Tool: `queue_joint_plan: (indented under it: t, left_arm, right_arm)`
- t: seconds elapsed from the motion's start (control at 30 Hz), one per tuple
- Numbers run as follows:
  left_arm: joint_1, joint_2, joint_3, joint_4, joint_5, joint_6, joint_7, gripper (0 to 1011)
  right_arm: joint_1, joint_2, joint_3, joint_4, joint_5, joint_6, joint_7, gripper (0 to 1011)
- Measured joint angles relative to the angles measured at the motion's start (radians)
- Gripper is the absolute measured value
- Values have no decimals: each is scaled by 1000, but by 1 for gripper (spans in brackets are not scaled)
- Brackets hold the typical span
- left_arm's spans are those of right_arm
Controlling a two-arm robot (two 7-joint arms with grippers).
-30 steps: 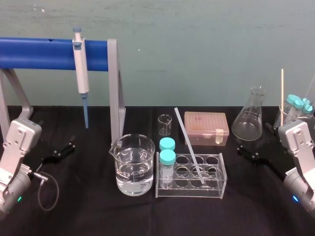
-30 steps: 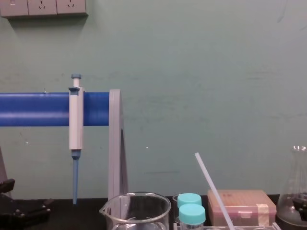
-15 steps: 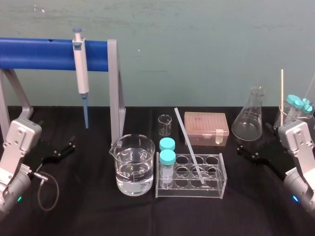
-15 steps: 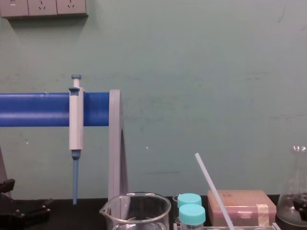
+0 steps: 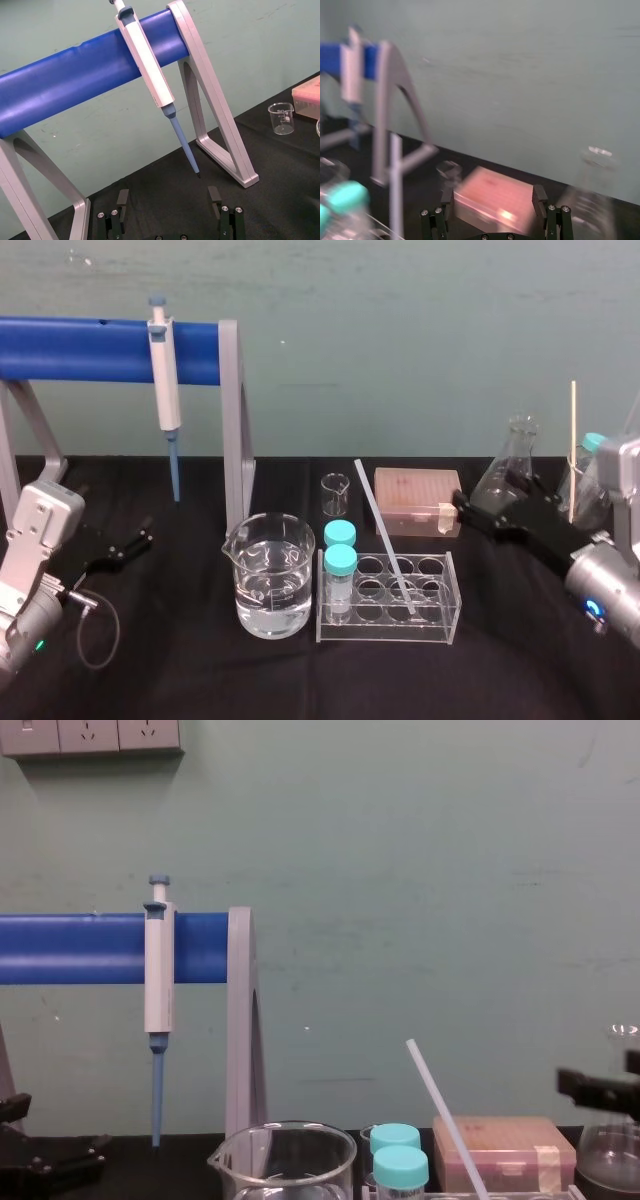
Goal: Pick up the stirring rod with one hand, then place it down.
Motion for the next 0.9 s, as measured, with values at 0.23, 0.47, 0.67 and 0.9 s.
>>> queue_joint_plan:
  t: [0.23,0.47,0.67,0.9]
  left_arm:
    - [0,0,0,0,0,0,0,1000]
    - [0,0,0,0,0,0,0,1000]
    - [0,0,0,0,0,0,0,1000]
    - [0,0,0,0,0,0,0,1000]
  right_arm:
    - [72,-46,4,6,126,91,182,1003]
    - [143,-79,-43,41,121,129,274,1003]
    - [208,-116,-95,114,89,160,300,1003]
    - [259,-156,-132,188,55,189,301,1003]
